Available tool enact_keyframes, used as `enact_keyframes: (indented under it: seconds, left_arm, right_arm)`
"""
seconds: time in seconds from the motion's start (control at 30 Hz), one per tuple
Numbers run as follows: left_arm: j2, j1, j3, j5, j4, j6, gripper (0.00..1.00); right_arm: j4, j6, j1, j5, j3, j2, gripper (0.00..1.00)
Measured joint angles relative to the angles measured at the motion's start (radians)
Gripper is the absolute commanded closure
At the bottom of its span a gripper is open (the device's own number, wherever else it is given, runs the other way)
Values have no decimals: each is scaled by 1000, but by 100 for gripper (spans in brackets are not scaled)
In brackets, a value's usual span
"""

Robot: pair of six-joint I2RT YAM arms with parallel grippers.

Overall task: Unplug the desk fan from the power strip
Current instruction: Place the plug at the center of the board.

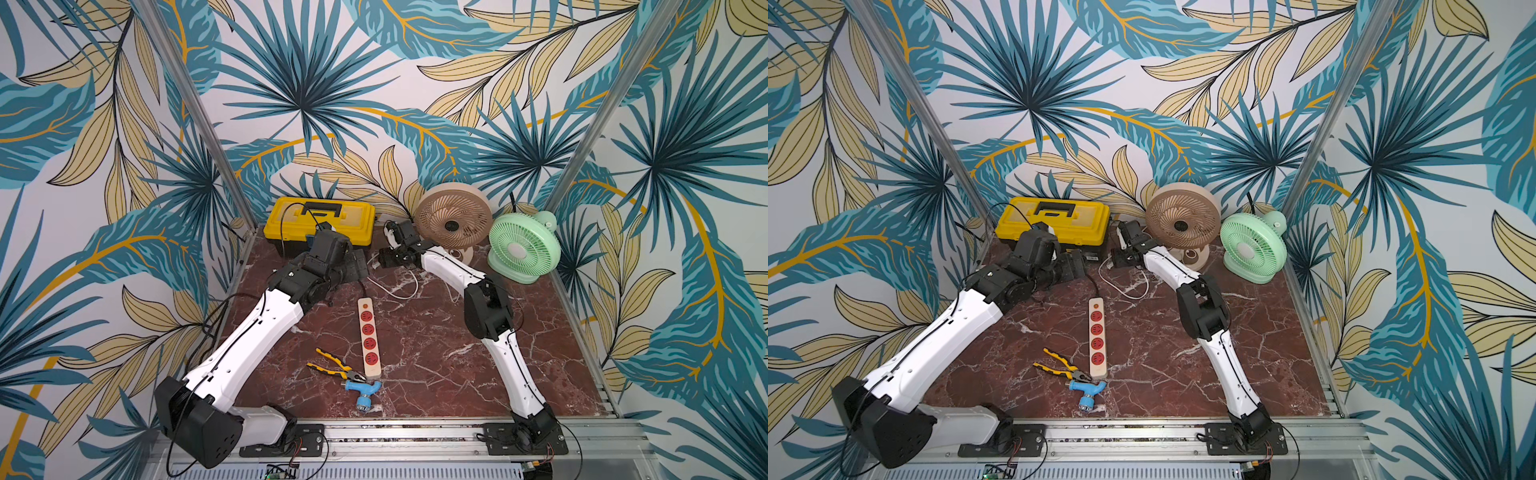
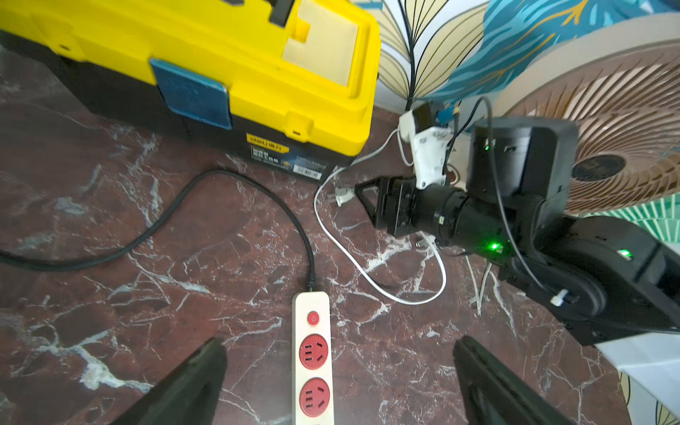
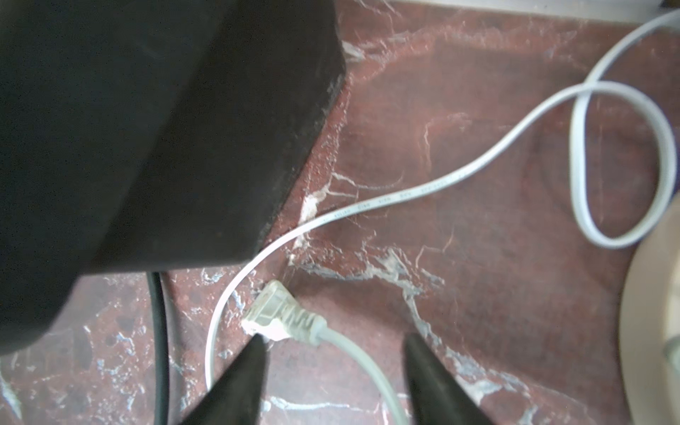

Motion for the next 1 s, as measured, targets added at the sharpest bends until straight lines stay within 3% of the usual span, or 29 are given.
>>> enact_keyframes:
  seconds: [0.13, 0.43, 0.7, 1.0]
  left_arm:
    - [-58, -1, -34, -56, 43, 21, 0]
    - [-161, -2, -105, -214, 84, 25, 0]
    - [-255, -2, -241, -428, 129, -18, 0]
    - [-264, -2, -363, -794, 141, -125, 0]
  right_arm:
    - [-20, -46, 0, 23, -30, -42, 0]
    - [48, -130, 1, 57, -253, -354, 0]
    - [245, -179, 11, 101, -616, -671, 0]
    - [507, -248, 11, 265, -1080, -1015, 1]
